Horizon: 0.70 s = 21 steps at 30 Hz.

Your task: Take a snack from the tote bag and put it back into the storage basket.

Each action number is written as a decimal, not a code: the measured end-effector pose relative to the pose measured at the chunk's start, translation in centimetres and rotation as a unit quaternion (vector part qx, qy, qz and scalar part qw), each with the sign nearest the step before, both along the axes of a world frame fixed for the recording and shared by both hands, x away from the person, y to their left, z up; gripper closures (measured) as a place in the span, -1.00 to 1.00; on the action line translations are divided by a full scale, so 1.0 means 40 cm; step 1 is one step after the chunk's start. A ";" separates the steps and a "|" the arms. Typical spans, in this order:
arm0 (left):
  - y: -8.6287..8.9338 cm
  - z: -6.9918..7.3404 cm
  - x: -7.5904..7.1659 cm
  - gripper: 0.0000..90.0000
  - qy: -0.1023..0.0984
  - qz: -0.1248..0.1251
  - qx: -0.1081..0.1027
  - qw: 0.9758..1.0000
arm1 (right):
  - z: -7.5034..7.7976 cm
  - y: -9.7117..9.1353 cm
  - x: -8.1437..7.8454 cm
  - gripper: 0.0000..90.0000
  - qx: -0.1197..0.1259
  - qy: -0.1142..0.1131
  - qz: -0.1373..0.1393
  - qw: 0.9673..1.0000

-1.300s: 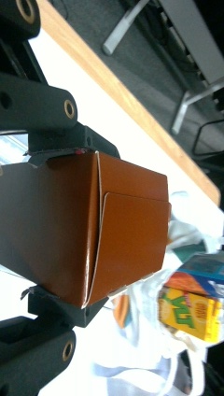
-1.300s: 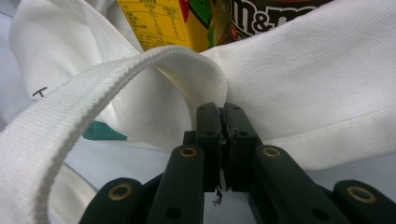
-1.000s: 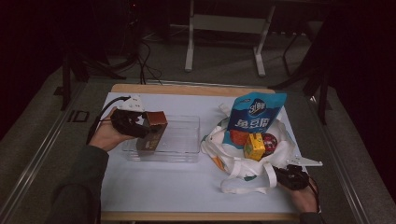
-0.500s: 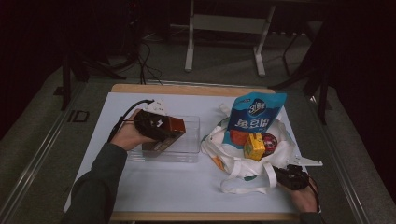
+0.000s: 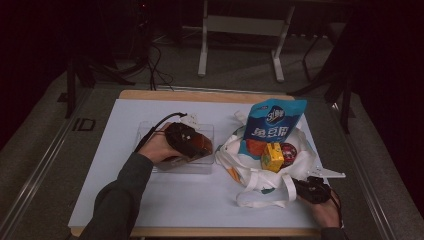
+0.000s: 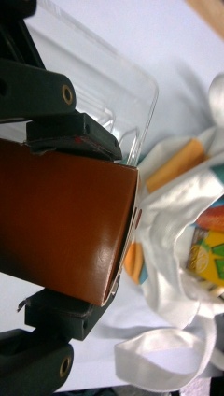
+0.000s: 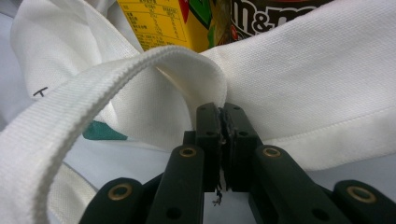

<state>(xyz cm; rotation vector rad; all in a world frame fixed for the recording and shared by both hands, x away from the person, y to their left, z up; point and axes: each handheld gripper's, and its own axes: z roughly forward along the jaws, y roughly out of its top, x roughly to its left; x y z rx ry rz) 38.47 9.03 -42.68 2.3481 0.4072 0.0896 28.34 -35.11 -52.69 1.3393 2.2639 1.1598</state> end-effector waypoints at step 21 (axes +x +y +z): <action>-0.036 -0.050 -0.002 -0.40 0.041 0.011 0.021 0.999 | 0.000 0.000 0.000 0.91 0.000 0.000 0.000 1.000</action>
